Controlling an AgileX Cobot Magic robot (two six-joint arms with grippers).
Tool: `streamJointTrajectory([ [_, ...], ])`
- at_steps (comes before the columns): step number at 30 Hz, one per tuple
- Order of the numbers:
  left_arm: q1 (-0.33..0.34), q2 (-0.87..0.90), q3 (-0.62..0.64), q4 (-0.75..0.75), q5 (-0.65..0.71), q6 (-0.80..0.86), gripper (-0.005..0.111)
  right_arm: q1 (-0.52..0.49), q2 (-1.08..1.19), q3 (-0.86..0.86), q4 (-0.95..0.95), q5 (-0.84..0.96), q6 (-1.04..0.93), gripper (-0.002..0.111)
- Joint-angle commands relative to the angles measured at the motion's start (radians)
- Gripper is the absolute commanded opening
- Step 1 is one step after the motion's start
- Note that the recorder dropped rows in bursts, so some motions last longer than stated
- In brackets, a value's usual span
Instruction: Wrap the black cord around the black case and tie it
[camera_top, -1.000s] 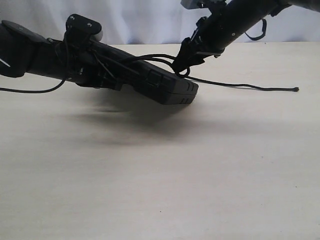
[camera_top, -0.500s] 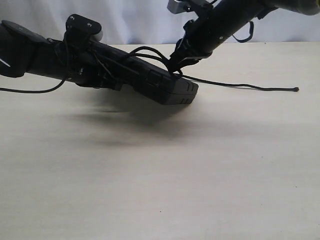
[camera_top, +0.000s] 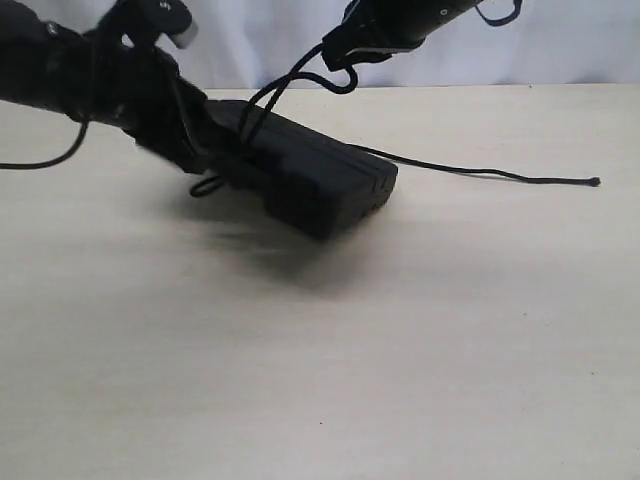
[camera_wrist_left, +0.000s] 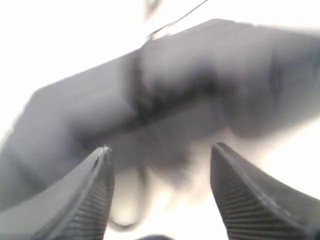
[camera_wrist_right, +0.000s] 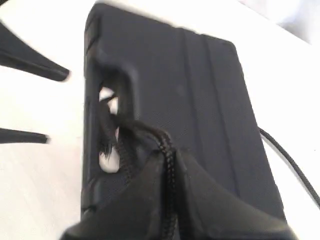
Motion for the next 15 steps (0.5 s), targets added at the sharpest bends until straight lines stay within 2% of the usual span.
streamJointTrajectory([
  [1,-0.002,-0.124,-0.007,0.046,0.014,-0.003,0.055,0.0,-0.013,-0.002,0.038,-0.015,0.012,0.004],
  [6,-0.002,-0.089,-0.007,0.031,-0.031,0.001,0.055,0.0,-0.013,-0.002,0.085,0.0,0.012,0.004],
  [8,-0.002,-0.05,-0.007,-0.045,-0.071,0.048,0.055,0.0,-0.013,-0.002,0.09,0.004,0.025,0.004],
  [10,-0.002,-0.019,-0.007,-0.24,-0.05,0.268,0.055,0.0,-0.011,-0.002,0.09,0.004,0.066,0.004],
  [11,-0.002,-0.002,-0.007,-0.397,-0.021,0.449,0.052,0.0,-0.005,-0.002,0.09,0.004,0.102,0.004],
  [13,-0.002,0.022,-0.007,-0.585,0.024,0.698,0.043,0.0,0.008,-0.002,0.086,0.004,0.157,0.004],
  [14,-0.002,0.034,-0.007,-0.643,0.06,0.78,0.041,0.0,0.011,-0.002,0.086,0.004,0.168,0.004],
  [15,-0.002,0.051,-0.017,-0.651,0.086,0.78,0.04,0.0,0.019,-0.002,0.086,0.004,0.169,0.004],
])
